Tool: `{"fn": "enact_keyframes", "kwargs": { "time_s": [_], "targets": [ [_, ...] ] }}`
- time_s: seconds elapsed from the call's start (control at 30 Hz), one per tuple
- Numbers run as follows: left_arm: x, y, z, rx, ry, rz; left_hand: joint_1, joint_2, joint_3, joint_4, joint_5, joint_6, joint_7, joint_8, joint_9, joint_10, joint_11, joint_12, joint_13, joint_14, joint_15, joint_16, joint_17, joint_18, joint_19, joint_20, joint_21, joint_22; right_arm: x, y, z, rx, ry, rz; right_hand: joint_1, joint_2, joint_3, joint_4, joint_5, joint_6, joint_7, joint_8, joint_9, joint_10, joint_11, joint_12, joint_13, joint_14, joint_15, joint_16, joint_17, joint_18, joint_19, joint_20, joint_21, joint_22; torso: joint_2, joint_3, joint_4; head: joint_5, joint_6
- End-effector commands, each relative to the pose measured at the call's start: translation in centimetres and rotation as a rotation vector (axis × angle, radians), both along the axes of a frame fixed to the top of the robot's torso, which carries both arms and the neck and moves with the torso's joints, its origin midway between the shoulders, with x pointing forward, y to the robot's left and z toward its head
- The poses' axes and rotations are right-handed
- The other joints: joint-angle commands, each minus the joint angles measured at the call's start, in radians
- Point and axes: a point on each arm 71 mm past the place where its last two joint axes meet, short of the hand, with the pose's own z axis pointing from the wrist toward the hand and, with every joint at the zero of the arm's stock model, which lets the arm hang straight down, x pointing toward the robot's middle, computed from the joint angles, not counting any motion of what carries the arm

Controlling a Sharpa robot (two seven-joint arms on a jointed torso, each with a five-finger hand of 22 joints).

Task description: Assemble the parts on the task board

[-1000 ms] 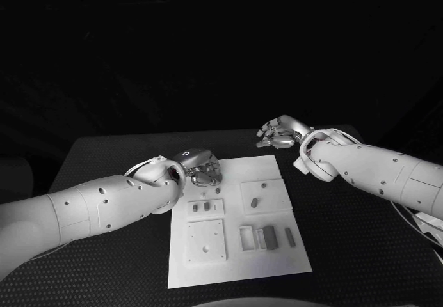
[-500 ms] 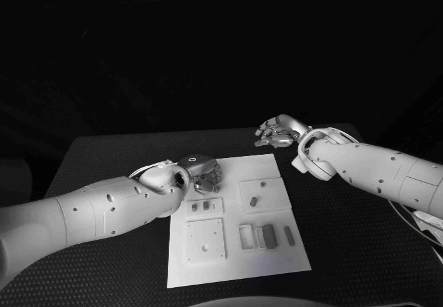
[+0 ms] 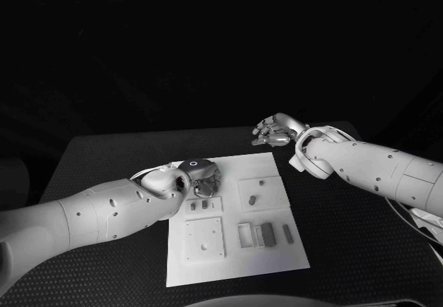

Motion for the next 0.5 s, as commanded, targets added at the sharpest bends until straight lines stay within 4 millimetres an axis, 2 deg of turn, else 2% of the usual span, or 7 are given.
{"fn": "enact_keyframes", "kwargs": {
  "time_s": [0.03,0.1,0.27,0.5],
  "targets": [
    [0.03,-0.07,-0.07,0.018,0.0,-0.014,0.01,0.002,0.007,0.002,0.003,0.002,0.0,-0.002,-0.002,0.007,0.002,-0.004,-0.001,0.009,0.002,0.008,-0.002,0.065,0.006,0.001,0.007,0.028,-0.13,0.31,0.06,0.005,-0.002,0.015,-0.008,0.0,-0.005,-0.001,0.0,0.002,0.006,0.003,0.002,0.01,0.001,-0.005,-0.001,-0.004,0.002,0.005,-0.001,0.007,0.002,0.004,-0.004,0.019,-0.001,0.0009,0.0012,0.002,-0.004],
    [0.16,0.04,-0.1,0.02,-0.001,-0.012,0.008,0.004,0.008,0.003,0.003,0.0,0.001,-0.004,-0.003,0.005,0.003,-0.006,-0.002,0.01,0.002,0.009,-0.002,0.066,0.006,0.001,0.01,0.028,-0.17,0.4,0.08,0.008,-0.002,0.019,-0.011,-0.001,-0.006,0.0,0.0,0.0,0.007,0.002,0.001,0.009,0.001,-0.009,-0.004,-0.003,0.002,0.005,-0.002,0.007,0.003,0.004,-0.004,0.02,-0.002,0.0018,0.0017,0.006,-0.003],
    [0.11,-0.08,-0.26,0.019,0.005,-0.015,0.008,0.011,0.016,0.005,0.003,-0.009,0.008,-0.01,-0.011,-0.001,0.005,-0.011,-0.007,0.013,0.004,0.015,-0.006,0.07,0.006,0.002,0.022,0.027,-0.18,0.46,0.08,0.009,-0.001,0.022,-0.02,-0.004,-0.008,0.001,0.0,-0.004,0.01,0.0,0.0,0.002,0.007,-0.034,-0.017,-0.001,0.007,0.007,-0.004,0.007,0.005,0.003,-0.004,0.02,-0.002,-0.0003,0.0018,0.003,-0.003],
    [0.14,-0.24,-0.81,0.02,0.011,-0.012,0.008,0.019,0.025,0.006,0.003,-0.008,0.008,-0.011,-0.017,-0.002,0.006,-0.011,-0.01,0.025,0.004,0.028,-0.009,0.076,0.013,0.003,0.04,0.028,-0.28,0.71,0.14,0.015,-0.002,0.026,-0.025,-0.004,-0.007,0.001,0.0,-0.01,0.012,-0.002,-0.001,0.004,0.009,-0.047,-0.024,-0.001,0.01,0.008,-0.005,0.007,0.006,0.002,-0.004,0.02,-0.001,0.0007,0.0003,0.004,-0.003]
  ]
}}
